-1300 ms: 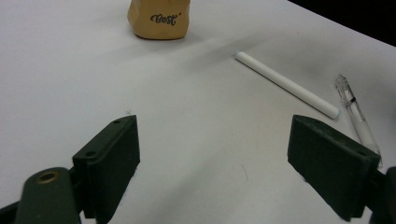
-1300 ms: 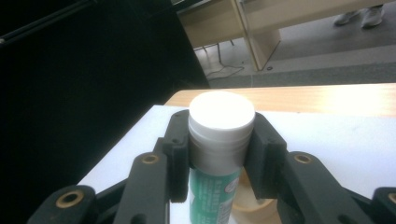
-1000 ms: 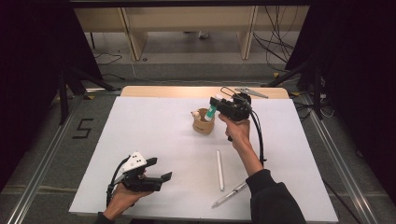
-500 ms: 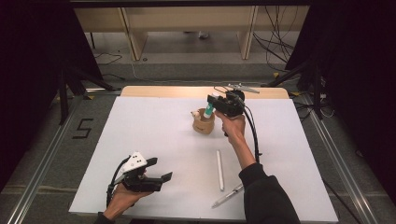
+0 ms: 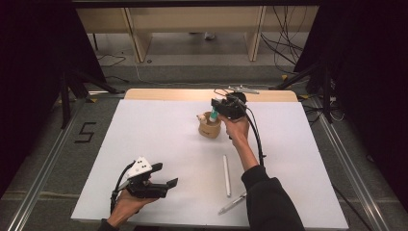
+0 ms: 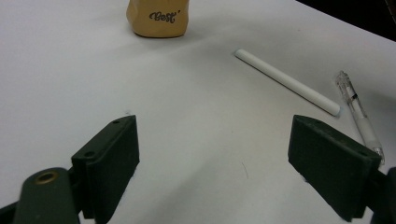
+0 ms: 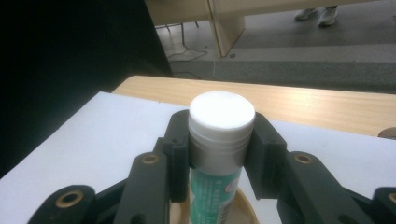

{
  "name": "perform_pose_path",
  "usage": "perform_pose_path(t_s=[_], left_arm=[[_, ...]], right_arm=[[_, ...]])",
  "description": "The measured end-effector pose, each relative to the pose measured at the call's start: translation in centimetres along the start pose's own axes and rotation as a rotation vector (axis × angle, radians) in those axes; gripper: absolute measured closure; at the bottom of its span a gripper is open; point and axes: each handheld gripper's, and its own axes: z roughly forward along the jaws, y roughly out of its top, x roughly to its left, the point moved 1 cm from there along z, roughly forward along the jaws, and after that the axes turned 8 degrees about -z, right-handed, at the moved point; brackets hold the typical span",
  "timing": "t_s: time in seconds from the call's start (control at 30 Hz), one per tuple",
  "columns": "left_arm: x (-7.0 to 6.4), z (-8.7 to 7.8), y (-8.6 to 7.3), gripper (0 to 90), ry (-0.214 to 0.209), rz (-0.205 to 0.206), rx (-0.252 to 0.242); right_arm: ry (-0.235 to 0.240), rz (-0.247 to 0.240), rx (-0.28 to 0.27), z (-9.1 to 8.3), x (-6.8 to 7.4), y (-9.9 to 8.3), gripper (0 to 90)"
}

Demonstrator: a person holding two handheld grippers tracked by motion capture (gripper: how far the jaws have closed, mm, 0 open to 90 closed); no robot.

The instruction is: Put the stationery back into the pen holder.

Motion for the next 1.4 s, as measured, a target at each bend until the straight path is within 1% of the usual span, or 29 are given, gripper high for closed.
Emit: perform_pose_path(t_s=[0.13, 0.27, 0.37, 0.73, 0.83, 1.0, 1.2, 1.4], left_arm=[[0.0, 0.0, 0.0, 15.9, 0.001, -0.007, 0.000], [0.0, 0.0, 0.0, 15.8, 0.001, -0.011, -0.003], [0.1, 0.0, 0.0, 15.8, 0.002, -0.003, 0.000], [-0.1, 0.2, -0.1, 15.8, -0.002, -0.012, 0.007], [-0.2, 0.3, -0.1, 15.7, -0.002, -0.002, 0.008], [-0.2, 0.3, -0.2, 15.7, -0.004, -0.008, 0.011], [-0.3, 0.4, -0.2, 15.7, -0.005, 0.002, 0.016], [-0.3, 0.4, -0.2, 15.7, -0.004, 0.003, 0.016]], right_arm=[[-0.006, -0.026, 0.021, 0.6, 0.3, -0.1, 65.4], [-0.006, -0.033, 0.033, 1.0, 0.5, -0.2, 65.5], [-0.012, -0.042, 0.040, 1.2, 0.6, -0.3, 65.4], [-0.012, -0.045, 0.063, 1.9, 0.7, -0.7, 65.4], [-0.013, -0.051, 0.075, 2.1, 0.7, -0.8, 65.4], [-0.014, -0.055, 0.086, 2.3, 0.7, -1.0, 65.3], [-0.016, -0.053, 0.095, 2.5, 0.8, -1.1, 65.3], [-0.013, -0.061, 0.103, 2.6, 0.9, -1.3, 65.2]])
